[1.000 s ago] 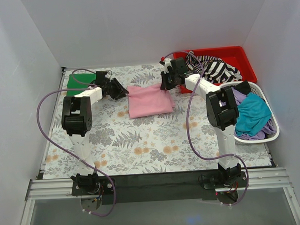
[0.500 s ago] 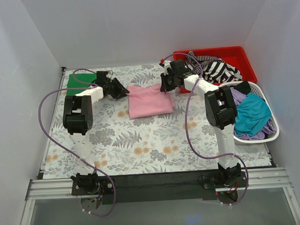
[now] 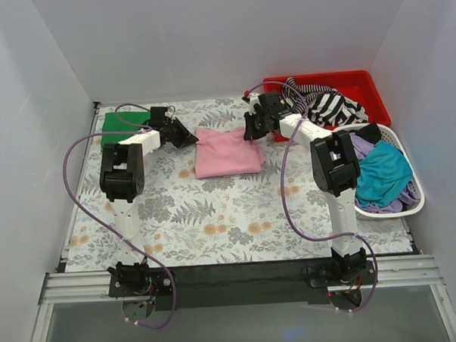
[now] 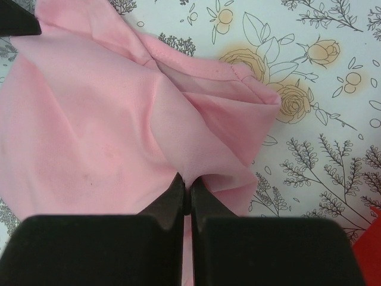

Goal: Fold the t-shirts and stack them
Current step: Fold the tshirt

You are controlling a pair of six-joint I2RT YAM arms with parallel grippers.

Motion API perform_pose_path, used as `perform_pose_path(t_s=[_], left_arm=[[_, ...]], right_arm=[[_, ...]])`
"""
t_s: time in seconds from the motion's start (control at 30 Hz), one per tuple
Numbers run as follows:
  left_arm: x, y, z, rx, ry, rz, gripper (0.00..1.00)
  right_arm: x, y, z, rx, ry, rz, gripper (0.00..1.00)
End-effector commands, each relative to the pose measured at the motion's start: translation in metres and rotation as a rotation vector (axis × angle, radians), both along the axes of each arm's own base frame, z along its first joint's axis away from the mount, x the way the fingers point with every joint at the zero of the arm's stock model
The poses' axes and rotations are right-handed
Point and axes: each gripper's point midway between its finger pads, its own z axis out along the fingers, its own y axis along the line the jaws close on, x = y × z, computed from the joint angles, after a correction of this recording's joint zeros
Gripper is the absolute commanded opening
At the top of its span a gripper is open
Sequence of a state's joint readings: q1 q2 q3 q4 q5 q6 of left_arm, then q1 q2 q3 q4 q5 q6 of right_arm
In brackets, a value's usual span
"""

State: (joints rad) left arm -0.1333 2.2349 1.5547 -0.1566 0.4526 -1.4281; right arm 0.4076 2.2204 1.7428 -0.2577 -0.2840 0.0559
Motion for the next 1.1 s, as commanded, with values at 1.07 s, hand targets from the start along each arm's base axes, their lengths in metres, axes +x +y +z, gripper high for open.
perform_pose_path(t_s=[1.07], left_arm=[[-0.021, -0.014, 0.046, -0.085, -0.036, -0.060, 0.09]], right_arm=[[0.002, -0.003, 0.013, 0.002, -0.049, -0.001, 0.18]])
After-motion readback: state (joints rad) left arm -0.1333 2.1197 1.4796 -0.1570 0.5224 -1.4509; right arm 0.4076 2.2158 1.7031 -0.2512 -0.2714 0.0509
